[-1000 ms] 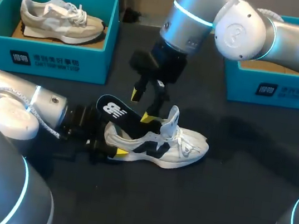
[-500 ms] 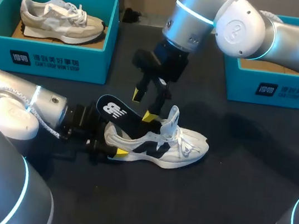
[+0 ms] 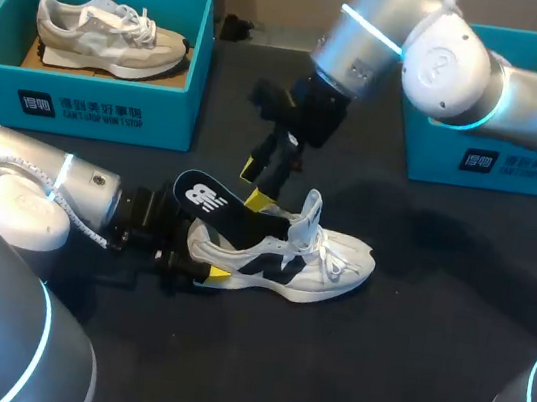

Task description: Take the shoe out of the shoebox, open the shoe tongue, remove and reinsert the insole, then place the shoe into the shoebox

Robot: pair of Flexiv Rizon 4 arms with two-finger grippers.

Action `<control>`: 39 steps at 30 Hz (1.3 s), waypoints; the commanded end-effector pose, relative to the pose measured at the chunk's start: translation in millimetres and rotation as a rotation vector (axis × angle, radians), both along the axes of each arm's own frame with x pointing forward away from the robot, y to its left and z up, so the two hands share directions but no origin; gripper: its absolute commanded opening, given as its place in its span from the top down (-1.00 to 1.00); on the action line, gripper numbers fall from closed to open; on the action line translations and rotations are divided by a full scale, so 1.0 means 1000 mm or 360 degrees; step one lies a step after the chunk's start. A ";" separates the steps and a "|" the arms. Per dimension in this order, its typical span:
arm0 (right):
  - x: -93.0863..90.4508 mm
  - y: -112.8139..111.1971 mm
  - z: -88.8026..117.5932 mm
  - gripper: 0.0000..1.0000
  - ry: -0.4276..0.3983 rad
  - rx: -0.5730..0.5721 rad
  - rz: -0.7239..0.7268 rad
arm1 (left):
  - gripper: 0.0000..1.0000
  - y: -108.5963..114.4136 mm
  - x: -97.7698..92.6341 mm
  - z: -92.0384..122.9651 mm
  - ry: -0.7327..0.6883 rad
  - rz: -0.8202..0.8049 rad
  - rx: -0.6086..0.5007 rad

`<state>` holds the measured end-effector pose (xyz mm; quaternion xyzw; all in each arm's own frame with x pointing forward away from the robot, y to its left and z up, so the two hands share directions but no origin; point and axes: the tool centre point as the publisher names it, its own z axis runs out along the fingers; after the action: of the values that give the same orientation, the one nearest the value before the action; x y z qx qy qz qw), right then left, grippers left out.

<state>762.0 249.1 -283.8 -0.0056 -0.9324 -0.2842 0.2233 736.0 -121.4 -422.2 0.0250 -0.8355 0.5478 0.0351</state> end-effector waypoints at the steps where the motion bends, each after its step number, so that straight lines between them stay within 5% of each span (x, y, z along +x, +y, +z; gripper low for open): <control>1: -0.010 -0.004 -0.007 -1.00 0.0096 0.0105 -0.0141 | 1.00 -0.003 0.002 -0.004 0.0001 -0.0002 0.0003; 17: -0.014 0.018 -0.029 -1.00 0.0233 0.0190 -0.0118 | 1.00 -0.003 0.002 -0.004 0.0001 -0.0002 0.0003; 23: -0.019 0.024 -0.032 -0.78 0.0246 0.0198 -0.0113 | 1.00 -0.003 0.002 -0.004 0.0001 -0.0002 0.0003; 25: -0.020 0.027 -0.033 -0.36 0.0256 0.0197 -0.0103 | 1.00 -0.003 0.002 -0.004 0.0001 -0.0002 0.0003; 28: -0.020 0.029 -0.035 0.01 0.0260 0.0200 -0.0092 | 1.00 -0.003 0.002 -0.004 0.0001 -0.0002 0.0003; 39: -0.015 0.033 -0.045 0.20 0.0277 0.0221 -0.0032 | 1.00 -0.003 0.002 -0.004 0.0001 -0.0002 0.0003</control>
<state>741.8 277.1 -324.0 -0.0280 -0.8887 -0.3499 0.2950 736.0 -121.4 -422.2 0.0250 -0.8355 0.5478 0.0351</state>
